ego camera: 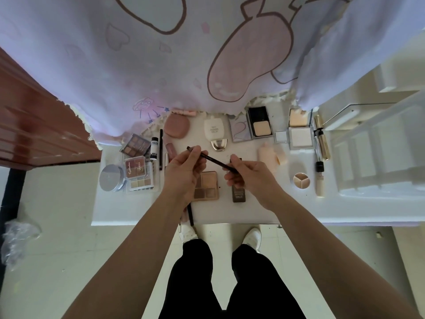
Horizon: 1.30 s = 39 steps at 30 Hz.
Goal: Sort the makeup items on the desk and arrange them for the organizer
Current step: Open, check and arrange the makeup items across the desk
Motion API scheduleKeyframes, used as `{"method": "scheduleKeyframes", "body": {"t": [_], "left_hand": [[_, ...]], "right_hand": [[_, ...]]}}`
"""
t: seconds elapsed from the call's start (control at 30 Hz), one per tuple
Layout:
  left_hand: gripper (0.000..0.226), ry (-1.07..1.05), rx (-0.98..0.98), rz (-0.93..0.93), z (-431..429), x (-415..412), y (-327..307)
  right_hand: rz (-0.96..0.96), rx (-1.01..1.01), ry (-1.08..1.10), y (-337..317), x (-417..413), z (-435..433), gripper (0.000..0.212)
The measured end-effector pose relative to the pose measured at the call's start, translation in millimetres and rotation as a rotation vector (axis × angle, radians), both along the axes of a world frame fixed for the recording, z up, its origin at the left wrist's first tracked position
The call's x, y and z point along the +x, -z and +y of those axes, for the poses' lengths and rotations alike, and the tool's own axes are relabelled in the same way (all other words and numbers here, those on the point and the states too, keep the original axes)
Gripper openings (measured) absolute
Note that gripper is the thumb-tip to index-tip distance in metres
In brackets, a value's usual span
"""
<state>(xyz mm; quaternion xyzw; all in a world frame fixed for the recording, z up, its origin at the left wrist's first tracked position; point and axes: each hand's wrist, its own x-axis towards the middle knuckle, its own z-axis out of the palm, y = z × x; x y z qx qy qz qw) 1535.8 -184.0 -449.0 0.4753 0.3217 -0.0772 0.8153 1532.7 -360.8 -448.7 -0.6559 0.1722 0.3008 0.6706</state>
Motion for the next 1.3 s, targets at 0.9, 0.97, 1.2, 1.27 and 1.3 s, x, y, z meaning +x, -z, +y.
{"method": "scheduleKeyframes", "body": {"t": [0.9,0.97,1.2,1.27,1.3], "left_hand": [[0.008,0.012,-0.035,0.082,-24.4,17.5,12.8],[0.009,0.012,-0.045,0.095,-30.6,18.1,13.5],[0.008,0.015,-0.072,0.107,-48.3,19.8,16.5],[0.009,0.052,-0.054,0.091,-50.5,20.6,16.3],[0.009,0.072,-0.04,0.079,-51.7,20.8,15.4]], "right_hand": [[-0.017,-0.032,0.285,3.5,-22.1,-21.8,0.018],[-0.087,-0.045,0.359,4.4,-23.3,-26.0,0.011],[-0.036,0.003,0.401,5.4,-24.3,-41.1,0.04],[0.022,0.029,0.354,4.5,-24.2,-46.9,0.037],[0.034,0.031,0.334,5.0,-23.8,-49.5,0.032]]}}
